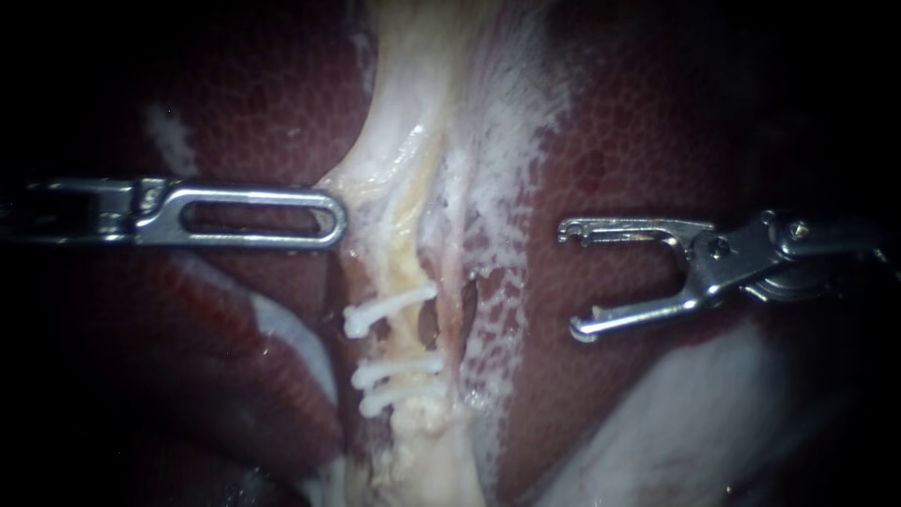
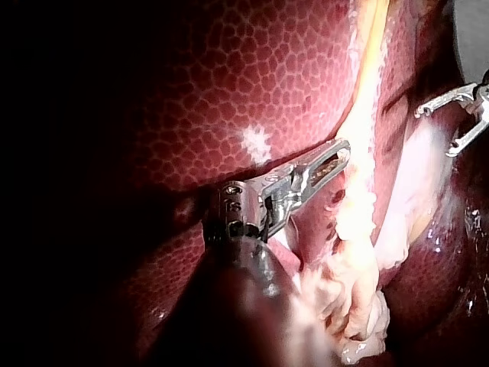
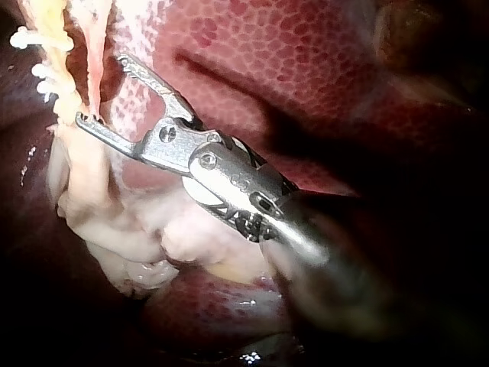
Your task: Going back third clip left tube
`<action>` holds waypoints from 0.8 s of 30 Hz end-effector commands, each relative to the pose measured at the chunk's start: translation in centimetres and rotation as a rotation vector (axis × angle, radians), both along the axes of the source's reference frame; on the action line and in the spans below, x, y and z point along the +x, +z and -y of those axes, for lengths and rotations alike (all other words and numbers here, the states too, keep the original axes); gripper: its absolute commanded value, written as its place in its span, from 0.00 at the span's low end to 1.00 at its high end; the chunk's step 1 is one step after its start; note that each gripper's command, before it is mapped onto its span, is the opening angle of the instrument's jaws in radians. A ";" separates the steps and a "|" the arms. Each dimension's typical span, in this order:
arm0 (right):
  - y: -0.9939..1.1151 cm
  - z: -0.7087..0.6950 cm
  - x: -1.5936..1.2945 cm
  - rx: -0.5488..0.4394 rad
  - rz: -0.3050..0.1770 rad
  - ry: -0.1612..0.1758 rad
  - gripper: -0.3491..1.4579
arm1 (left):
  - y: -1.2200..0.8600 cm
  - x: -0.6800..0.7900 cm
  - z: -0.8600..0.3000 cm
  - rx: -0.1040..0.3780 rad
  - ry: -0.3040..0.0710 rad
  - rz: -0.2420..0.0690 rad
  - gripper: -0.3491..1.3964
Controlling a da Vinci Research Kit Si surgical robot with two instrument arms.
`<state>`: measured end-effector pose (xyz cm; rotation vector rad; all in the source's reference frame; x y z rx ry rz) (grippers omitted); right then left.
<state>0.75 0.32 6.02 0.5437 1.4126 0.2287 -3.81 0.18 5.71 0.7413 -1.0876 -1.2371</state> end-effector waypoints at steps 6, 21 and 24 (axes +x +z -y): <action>0.00 0.01 0.03 -0.001 0.000 0.004 0.52 | 0.07 -0.13 0.01 -0.005 -0.006 -0.011 0.00; -0.01 0.02 0.05 0.000 -0.001 0.003 0.52 | 0.14 -0.32 0.05 -0.003 0.009 -0.009 0.00; -0.01 0.02 0.05 0.000 -0.001 0.003 0.52 | 0.14 -0.33 0.06 -0.004 0.009 -0.010 0.00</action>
